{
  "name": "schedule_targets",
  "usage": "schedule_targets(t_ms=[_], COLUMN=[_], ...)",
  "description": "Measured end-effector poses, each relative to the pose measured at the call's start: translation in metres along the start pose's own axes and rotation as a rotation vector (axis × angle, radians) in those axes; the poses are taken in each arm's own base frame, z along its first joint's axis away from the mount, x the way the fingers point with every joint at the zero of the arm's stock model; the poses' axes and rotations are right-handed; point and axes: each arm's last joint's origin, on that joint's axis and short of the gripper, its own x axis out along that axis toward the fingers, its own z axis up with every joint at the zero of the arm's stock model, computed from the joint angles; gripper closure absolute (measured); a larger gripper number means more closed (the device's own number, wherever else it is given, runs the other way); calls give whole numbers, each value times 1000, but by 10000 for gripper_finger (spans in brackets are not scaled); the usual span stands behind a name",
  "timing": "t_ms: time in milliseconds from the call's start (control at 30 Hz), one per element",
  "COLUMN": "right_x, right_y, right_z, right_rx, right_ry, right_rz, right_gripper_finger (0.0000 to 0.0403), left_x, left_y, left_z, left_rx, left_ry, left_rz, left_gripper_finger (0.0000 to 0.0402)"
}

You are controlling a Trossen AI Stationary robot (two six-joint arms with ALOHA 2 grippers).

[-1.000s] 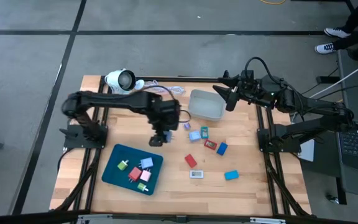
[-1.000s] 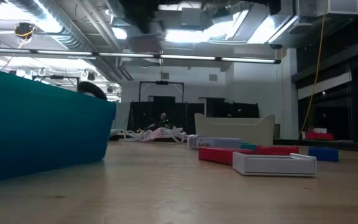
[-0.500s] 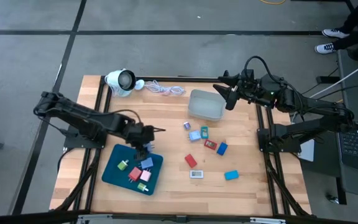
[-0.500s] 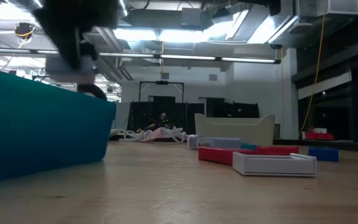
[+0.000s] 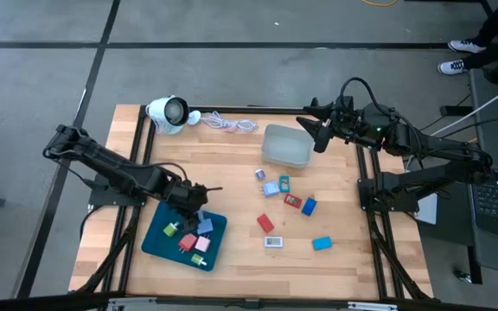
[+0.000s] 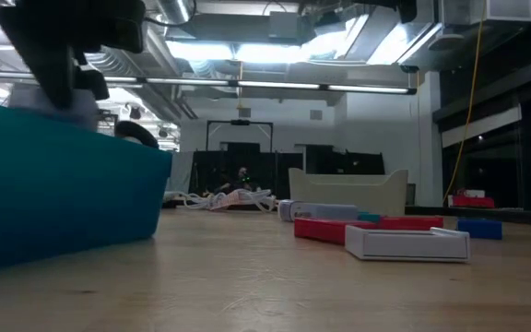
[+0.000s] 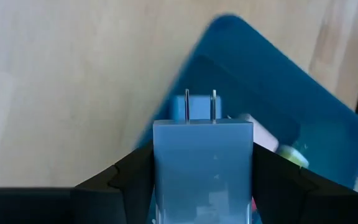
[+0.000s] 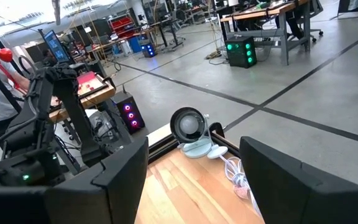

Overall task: Pick & Place Office items
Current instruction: Put the bottom blue charger adapter into the blue bin

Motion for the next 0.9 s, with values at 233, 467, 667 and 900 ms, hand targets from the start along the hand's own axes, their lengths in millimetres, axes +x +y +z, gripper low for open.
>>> schedule_targets(t_ms=[233,467,667,900], right_x=[0,0,0,0], right_y=[0,0,0,0], right_z=[0,0,0,7], right_rx=[0,2,27,62], right_ry=[-1,-1,0,-82], right_rz=[-1,-3,0,-37], right_gripper_finger=[146,146,146,146], left_x=[12,33,42,37], left_y=[1,14,19,15], left_z=[-23,-47,-53,-45], left_rx=[18,-38,-102,-181], left_ry=[89,157,160,130], left_rz=[29,60,44,31], left_gripper_finger=[190,190,190,79])
